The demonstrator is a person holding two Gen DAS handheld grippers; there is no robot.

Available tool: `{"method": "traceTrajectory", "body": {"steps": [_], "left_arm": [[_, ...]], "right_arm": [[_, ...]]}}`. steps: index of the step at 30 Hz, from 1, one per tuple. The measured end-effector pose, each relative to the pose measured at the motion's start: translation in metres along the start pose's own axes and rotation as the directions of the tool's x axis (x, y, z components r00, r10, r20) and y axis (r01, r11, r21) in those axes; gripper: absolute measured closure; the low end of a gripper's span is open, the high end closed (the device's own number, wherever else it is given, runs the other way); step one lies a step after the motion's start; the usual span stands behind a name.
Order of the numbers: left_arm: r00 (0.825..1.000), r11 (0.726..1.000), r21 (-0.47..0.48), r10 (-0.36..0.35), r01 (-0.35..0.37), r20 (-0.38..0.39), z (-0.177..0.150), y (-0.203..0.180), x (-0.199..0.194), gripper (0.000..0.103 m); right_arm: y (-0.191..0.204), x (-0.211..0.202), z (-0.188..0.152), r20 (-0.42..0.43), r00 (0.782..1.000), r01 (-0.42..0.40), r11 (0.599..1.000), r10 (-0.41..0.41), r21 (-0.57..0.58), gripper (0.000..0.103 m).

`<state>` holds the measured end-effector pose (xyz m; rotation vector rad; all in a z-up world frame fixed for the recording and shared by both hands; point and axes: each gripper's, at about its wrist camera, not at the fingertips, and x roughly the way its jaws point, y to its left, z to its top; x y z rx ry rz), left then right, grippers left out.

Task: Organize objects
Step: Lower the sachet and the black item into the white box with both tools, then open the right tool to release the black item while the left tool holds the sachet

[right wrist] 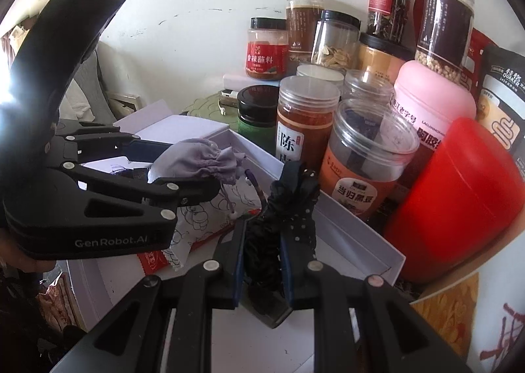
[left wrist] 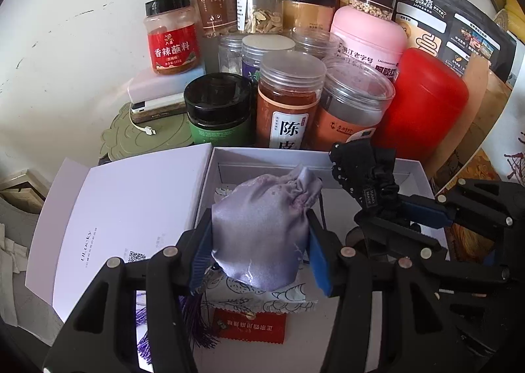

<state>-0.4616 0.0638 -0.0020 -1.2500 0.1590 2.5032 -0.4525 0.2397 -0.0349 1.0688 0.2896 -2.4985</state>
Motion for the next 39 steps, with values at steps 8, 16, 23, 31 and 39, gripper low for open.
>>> {"method": "traceTrajectory", "body": {"steps": [8,16,23,31,39], "left_arm": [[0.999,0.999,0.018,0.038,-0.037,-0.035,-0.004,-0.001,0.019,0.052],[0.997,0.998,0.039,0.055,-0.053,-0.057,-0.009,-0.008,0.029,0.047],[0.996,0.998,0.04,0.049,-0.046,-0.081,-0.01,-0.009,0.033,0.043],[0.993,0.997,0.045,0.068,-0.064,-0.096,-0.012,-0.012,0.035,0.039],[0.992,0.995,0.028,0.099,-0.097,-0.076,-0.011,-0.014,0.021,0.039]], "right_arm": [[-0.004,0.017,-0.007,-0.039,0.999,-0.026,1.0,0.026,0.016,0.084],[0.001,0.019,-0.011,-0.036,0.999,-0.014,1.0,0.014,-0.006,0.084],[0.006,0.017,-0.013,-0.037,0.999,0.001,1.0,-0.002,-0.02,0.083],[0.008,0.016,-0.012,-0.06,0.998,0.021,0.999,-0.023,-0.033,0.074],[0.007,0.002,-0.008,-0.047,0.998,0.048,0.998,-0.05,-0.036,0.072]]}}
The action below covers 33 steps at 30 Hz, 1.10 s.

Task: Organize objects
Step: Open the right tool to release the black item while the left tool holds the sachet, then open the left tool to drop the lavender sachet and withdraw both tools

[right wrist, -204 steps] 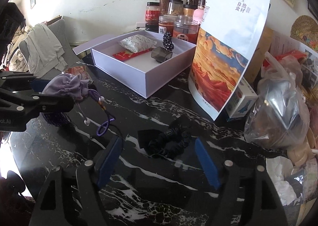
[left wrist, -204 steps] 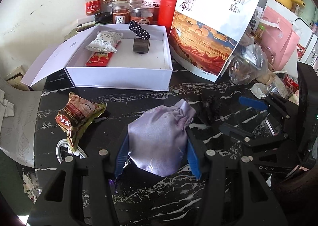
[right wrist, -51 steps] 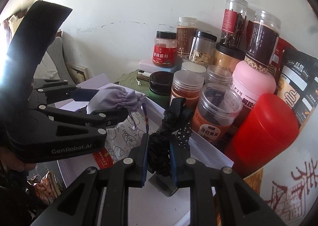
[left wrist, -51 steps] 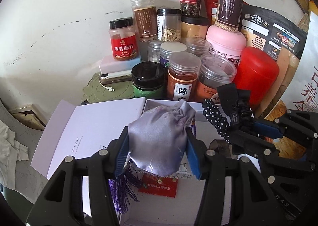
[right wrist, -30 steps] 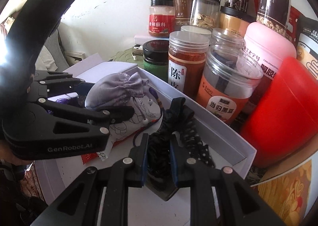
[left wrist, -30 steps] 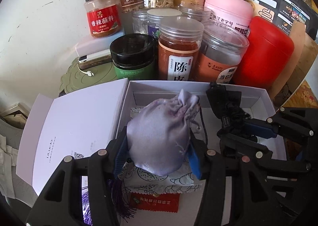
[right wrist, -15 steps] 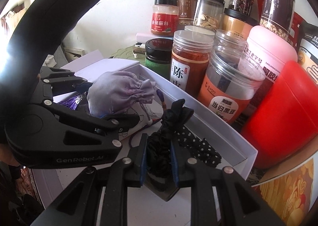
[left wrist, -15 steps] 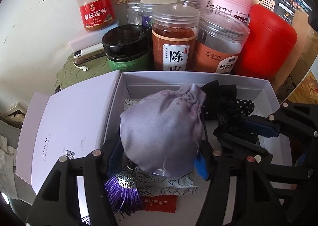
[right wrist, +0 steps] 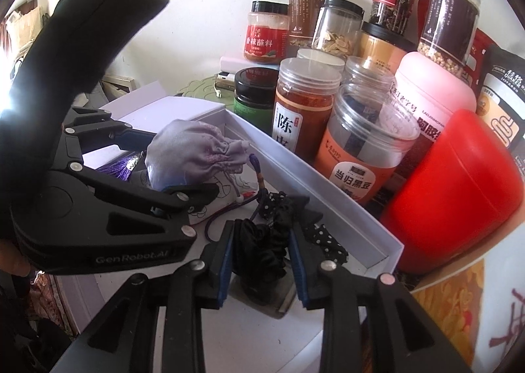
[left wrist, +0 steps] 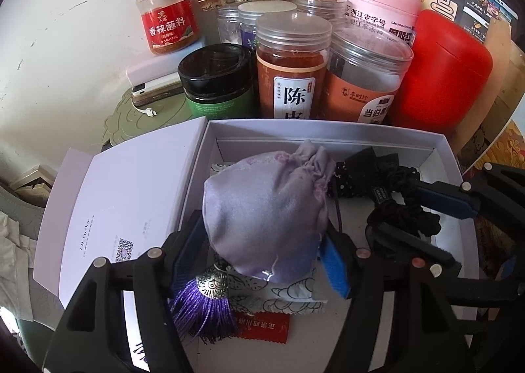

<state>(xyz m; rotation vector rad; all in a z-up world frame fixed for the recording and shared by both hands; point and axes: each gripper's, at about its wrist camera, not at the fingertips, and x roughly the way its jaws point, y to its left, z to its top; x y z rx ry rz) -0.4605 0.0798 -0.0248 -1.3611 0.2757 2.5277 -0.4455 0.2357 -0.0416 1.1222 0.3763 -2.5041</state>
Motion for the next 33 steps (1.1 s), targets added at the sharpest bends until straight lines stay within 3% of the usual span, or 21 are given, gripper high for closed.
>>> {"method": "traceTrajectory", "body": {"steps": [18,33], "left_arm": [[0.992,0.997,-0.051,0.063,-0.058,0.106,-0.002,0.012,-0.085,0.035],[0.973,0.988,-0.088,0.142,-0.127,0.182,-0.023,0.021,-0.188,0.029]], "right_arm": [[0.01,-0.049,0.006,0.038,0.999,0.019,1.0,-0.02,0.005,0.072],[0.038,-0.127,0.016,0.124,0.992,0.043,0.998,-0.038,-0.034,0.068]]}}
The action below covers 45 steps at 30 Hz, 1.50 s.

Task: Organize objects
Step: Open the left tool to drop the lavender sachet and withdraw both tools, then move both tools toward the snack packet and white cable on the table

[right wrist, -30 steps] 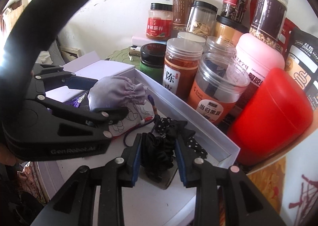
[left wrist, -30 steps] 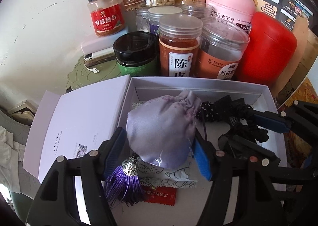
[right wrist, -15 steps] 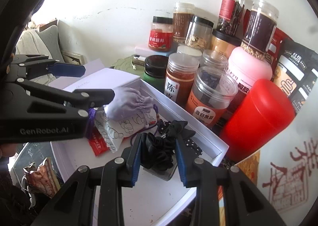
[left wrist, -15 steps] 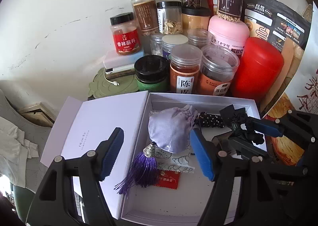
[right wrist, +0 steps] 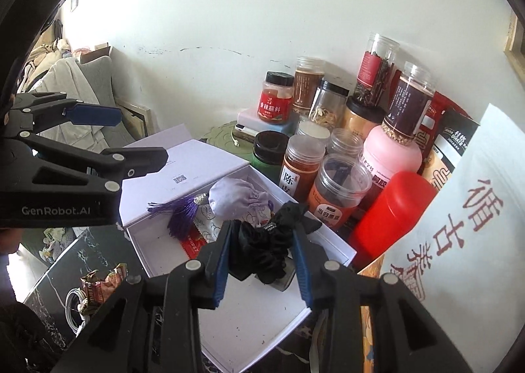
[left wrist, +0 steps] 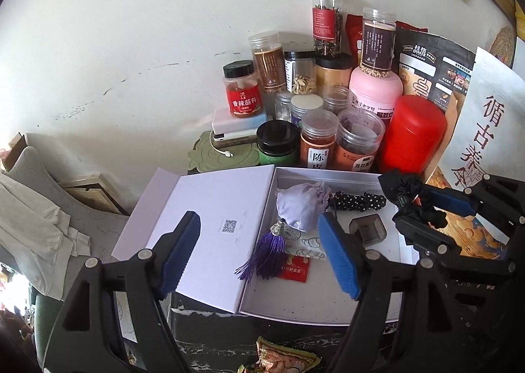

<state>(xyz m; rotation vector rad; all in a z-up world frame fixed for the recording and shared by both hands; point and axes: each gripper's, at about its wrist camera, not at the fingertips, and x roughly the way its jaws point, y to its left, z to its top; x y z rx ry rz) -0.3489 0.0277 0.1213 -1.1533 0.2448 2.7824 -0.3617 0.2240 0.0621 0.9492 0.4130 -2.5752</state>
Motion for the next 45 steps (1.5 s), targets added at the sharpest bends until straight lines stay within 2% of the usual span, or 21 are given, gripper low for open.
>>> {"method": "traceTrajectory", "body": {"steps": [13,21,36,45], "left_arm": [[0.999,0.999,-0.027,0.023,-0.022,0.024,-0.035,0.009,-0.073,0.026],[0.999,0.999,-0.037,0.04,-0.039,0.029,-0.063,0.014,-0.109,0.025],[1.0,0.995,-0.094,0.028,-0.027,0.006,-0.116,0.018,-0.139,0.024],[0.998,0.987,-0.149,0.064,-0.066,-0.015,-0.152,0.023,-0.142,0.024]], "right_arm": [[0.03,-0.056,-0.009,0.039,0.999,-0.004,1.0,0.004,-0.014,0.068],[0.046,-0.078,-0.028,0.033,0.999,-0.009,1.0,0.01,-0.019,0.068],[0.062,-0.1,-0.068,0.021,1.0,-0.02,1.0,0.021,-0.01,0.067],[0.078,-0.094,-0.097,0.005,0.997,-0.071,0.997,0.071,-0.006,0.064]]}}
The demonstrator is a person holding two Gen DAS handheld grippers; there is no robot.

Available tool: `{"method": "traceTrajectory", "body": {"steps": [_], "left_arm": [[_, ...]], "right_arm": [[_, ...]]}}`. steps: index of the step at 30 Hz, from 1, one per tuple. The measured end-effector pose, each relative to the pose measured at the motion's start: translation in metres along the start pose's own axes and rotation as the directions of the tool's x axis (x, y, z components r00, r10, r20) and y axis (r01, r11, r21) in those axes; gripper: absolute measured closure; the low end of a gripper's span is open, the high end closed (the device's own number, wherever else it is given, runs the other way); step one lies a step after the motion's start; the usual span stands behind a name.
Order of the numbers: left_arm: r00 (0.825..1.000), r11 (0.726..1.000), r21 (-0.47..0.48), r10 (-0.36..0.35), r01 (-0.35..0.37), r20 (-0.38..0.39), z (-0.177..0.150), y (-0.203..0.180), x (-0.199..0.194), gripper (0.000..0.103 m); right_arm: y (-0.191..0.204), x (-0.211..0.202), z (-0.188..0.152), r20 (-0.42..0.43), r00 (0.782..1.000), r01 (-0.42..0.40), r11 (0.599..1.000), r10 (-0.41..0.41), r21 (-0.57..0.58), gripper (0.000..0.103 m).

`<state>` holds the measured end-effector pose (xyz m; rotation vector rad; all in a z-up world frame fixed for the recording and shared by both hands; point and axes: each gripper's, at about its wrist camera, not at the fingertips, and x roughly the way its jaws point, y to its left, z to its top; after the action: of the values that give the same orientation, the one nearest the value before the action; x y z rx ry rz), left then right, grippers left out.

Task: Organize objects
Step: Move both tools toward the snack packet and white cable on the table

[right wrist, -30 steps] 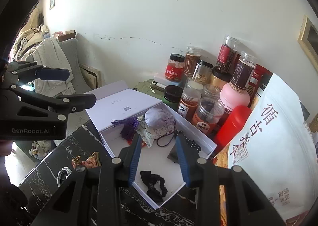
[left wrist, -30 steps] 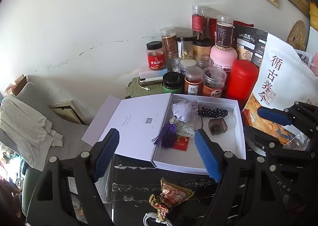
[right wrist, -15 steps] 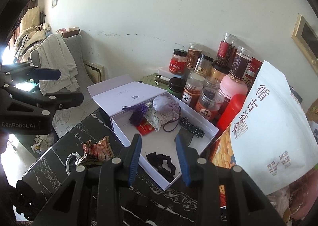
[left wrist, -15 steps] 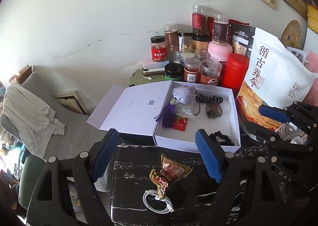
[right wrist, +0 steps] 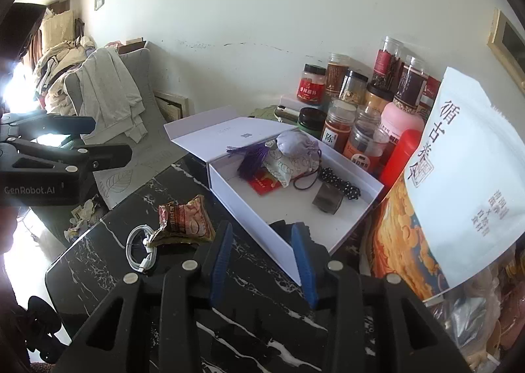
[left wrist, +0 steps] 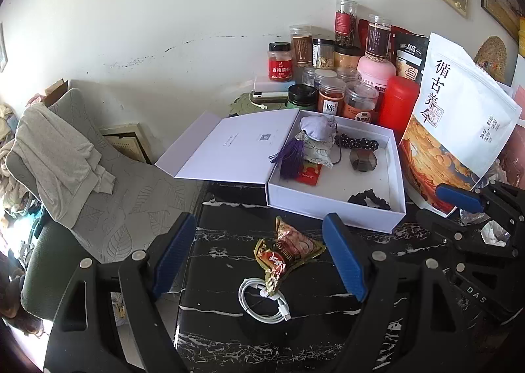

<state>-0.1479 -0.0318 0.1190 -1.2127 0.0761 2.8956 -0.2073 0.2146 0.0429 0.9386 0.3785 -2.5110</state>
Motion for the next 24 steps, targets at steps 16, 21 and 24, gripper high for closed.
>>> {"method": "traceTrajectory", "body": {"steps": [16,21,24], "left_arm": [[0.996,0.995,-0.073,0.058,-0.063,-0.063,-0.087,0.017,0.007,0.023],[0.992,0.992,-0.086,0.08,-0.088,-0.095,-0.11,0.024,0.012,0.023],[0.991,0.991,-0.098,0.079,-0.09,-0.112,-0.12,0.027,0.015,0.023]], "right_arm": [[0.037,0.024,-0.041,-0.021,0.996,-0.085,0.996,0.084,-0.028,0.064],[0.045,0.036,-0.053,-0.054,0.994,-0.099,0.995,0.098,-0.016,0.064],[0.05,0.041,-0.06,-0.063,0.992,-0.112,0.994,0.111,-0.011,0.064]]}}
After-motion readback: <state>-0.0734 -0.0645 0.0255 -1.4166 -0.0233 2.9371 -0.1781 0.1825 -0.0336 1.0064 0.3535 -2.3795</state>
